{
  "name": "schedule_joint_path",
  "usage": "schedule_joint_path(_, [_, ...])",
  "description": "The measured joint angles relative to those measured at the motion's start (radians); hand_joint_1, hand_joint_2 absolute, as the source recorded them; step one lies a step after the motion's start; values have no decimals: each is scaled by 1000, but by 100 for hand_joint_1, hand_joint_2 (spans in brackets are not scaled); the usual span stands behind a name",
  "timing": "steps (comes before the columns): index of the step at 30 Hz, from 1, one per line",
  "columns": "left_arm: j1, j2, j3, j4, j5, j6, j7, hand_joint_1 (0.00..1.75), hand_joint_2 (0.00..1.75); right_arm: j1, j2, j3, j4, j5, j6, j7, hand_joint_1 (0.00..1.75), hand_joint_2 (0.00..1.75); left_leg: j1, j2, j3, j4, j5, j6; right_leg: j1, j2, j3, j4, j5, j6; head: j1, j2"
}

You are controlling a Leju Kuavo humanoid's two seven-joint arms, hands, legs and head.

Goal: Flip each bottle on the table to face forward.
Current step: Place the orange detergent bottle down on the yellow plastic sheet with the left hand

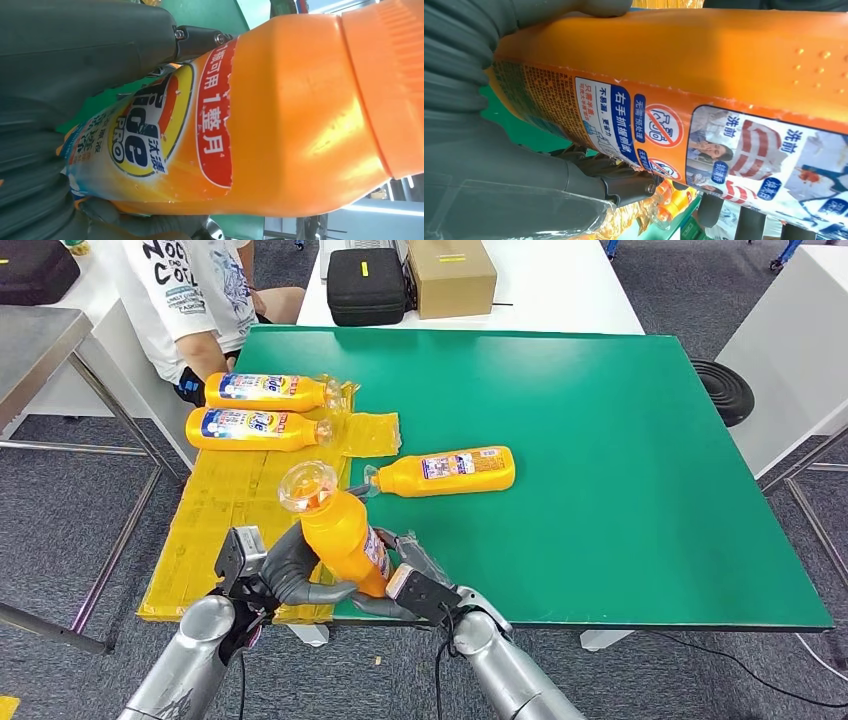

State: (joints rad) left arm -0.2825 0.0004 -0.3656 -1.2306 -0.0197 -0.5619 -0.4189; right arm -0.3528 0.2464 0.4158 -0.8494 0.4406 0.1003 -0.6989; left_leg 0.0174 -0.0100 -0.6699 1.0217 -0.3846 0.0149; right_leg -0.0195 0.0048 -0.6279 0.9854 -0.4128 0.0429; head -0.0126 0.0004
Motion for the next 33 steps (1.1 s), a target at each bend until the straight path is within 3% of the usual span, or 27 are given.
schedule_joint_path(12, [-14,0,-9,26,27,13,26,0,175,-2,0,3,9,6,0,0,175,175,0,0,0,0,0,0,0,0,0,0,0,0,0,0])
schedule_joint_path(33, [-59,0,-14,112,435,-144,39,0,175,-6,2,4,67,92,-19,1,175,175,0,0,0,0,0,0,0,0,0,0,0,0,0,0])
